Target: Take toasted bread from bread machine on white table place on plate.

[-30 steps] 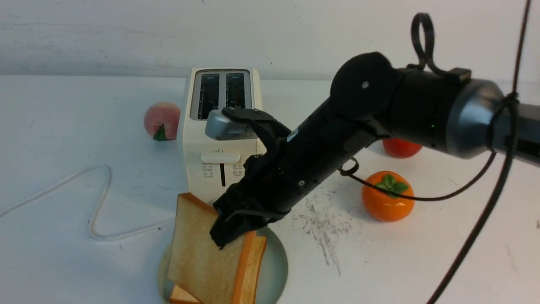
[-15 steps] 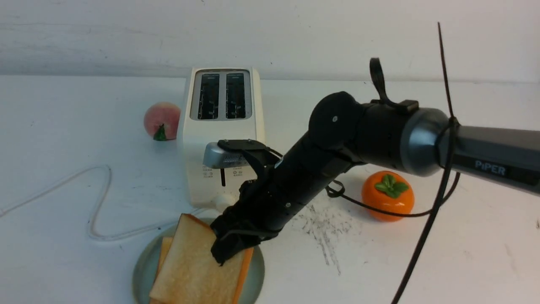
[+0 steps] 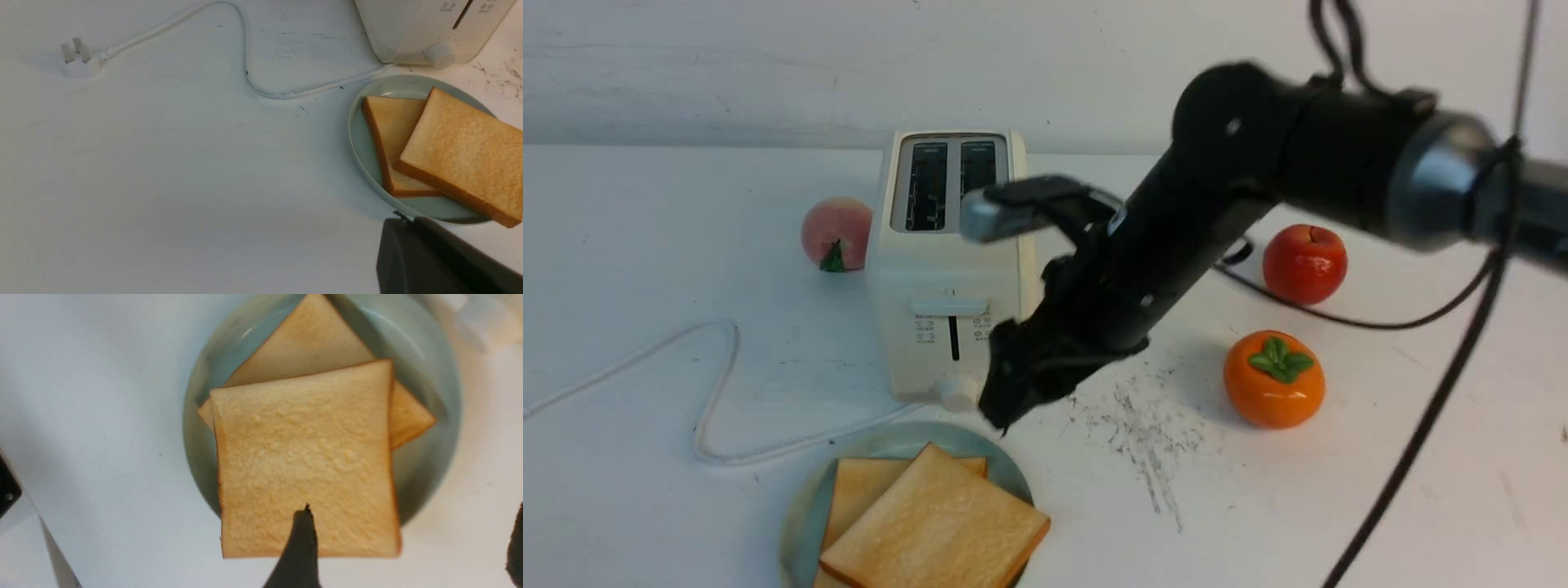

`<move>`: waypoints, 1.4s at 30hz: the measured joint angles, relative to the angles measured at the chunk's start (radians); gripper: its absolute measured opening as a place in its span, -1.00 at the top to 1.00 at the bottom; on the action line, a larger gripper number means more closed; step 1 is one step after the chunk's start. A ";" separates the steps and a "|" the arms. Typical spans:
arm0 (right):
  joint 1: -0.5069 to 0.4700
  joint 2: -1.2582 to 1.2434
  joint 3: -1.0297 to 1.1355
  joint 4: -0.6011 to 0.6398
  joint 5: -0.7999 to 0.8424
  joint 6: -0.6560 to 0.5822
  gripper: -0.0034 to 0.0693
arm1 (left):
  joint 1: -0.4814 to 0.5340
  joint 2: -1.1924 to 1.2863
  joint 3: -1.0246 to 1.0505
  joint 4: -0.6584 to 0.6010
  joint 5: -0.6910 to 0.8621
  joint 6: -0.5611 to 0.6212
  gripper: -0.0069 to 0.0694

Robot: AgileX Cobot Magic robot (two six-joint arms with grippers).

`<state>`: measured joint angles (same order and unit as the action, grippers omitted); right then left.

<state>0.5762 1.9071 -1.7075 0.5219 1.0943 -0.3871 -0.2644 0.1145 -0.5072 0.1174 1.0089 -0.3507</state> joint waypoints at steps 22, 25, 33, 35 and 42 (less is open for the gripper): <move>-0.098 -1.227 0.368 -0.506 -0.155 0.438 0.93 | 0.000 0.000 0.002 -0.158 -0.351 0.000 0.85; -0.098 -1.508 0.671 -0.586 -0.388 0.510 0.93 | 0.000 0.000 0.026 -0.197 -0.418 0.000 0.85; -0.098 -1.910 1.184 -0.841 -0.705 0.862 0.92 | 0.000 0.011 0.125 -0.289 -0.651 0.000 0.85; -0.098 -1.872 1.213 -0.883 -0.710 0.880 0.91 | 0.000 0.021 0.138 -0.298 -0.697 0.000 0.85; -0.093 -1.797 1.243 -0.938 -0.737 0.900 0.89 | 0.000 0.052 0.150 -0.319 -0.717 0.000 0.84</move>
<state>0.4831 0.1102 -0.4649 -0.4160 0.3577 0.5132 -0.2644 0.1667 -0.3573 -0.2016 0.2915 -0.3507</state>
